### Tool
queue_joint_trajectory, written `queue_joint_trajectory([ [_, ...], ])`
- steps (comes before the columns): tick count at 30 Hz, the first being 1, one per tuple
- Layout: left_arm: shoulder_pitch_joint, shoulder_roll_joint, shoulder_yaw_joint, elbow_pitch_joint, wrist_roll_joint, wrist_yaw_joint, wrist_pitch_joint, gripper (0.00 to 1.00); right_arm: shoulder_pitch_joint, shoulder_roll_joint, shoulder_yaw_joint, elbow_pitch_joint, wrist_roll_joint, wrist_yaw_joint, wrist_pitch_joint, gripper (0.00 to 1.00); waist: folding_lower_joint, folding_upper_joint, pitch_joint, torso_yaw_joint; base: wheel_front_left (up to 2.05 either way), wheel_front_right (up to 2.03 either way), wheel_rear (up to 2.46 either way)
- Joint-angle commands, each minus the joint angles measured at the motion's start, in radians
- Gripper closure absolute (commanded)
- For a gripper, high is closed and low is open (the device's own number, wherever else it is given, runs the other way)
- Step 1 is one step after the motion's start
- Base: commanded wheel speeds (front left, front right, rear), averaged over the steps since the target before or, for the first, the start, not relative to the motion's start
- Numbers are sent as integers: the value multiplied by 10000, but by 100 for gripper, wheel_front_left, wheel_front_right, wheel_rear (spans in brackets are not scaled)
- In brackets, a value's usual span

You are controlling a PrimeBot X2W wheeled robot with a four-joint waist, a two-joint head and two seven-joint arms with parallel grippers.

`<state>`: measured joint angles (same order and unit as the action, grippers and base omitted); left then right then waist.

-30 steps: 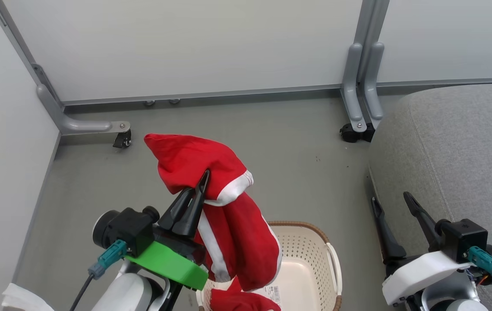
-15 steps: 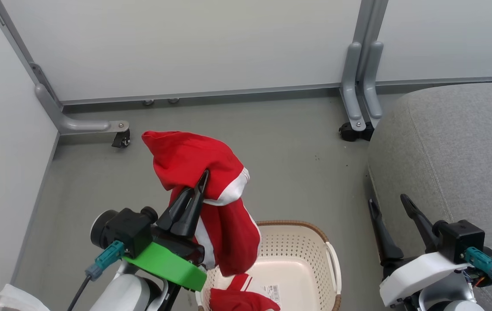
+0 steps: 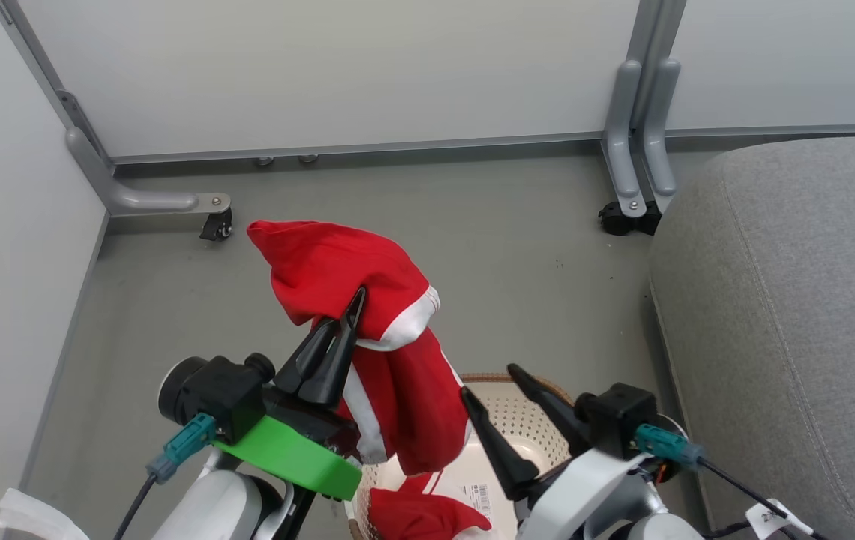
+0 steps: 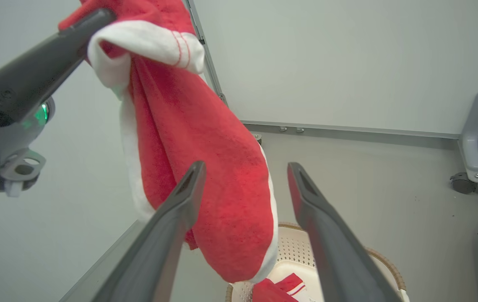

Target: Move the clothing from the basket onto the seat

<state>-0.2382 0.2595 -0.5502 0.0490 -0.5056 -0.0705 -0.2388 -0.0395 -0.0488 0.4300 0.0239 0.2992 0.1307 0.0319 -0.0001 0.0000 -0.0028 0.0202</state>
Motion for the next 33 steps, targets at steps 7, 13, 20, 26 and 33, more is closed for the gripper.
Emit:
queue_joint_trajectory([
  [7, -335, -71, -133, -25, -4, -84, -67, 100, -1682, -27, 1750, 1557, 765, 0, -653, 0, 1, 0, 256, 274, 0, 0, 0],
  [13, -546, -146, -276, 33, 12, -170, -77, 100, -3034, -27, 2620, 2962, 1171, 0, -1070, 0, 1, 0, 403, 506, 0, 0, 0],
  [20, -690, -271, -456, 62, -43, -271, -112, 100, -4146, -25, 3229, 4334, 1697, 0, -1532, 0, 1, 0, 484, 725, 0, 0, 0],
  [26, -702, -308, -546, 90, -106, -295, -144, 100, -4755, -25, 3764, 4939, 2279, 0, -1793, 100, 1, 0, 509, 788, 0, 0, 0],
  [33, -700, -285, -572, 111, -158, -295, -172, 100, -5173, -24, 3857, 5479, 2532, 0, -2385, 100, 1, 0, 511, 778, 0, 0, 0],
])
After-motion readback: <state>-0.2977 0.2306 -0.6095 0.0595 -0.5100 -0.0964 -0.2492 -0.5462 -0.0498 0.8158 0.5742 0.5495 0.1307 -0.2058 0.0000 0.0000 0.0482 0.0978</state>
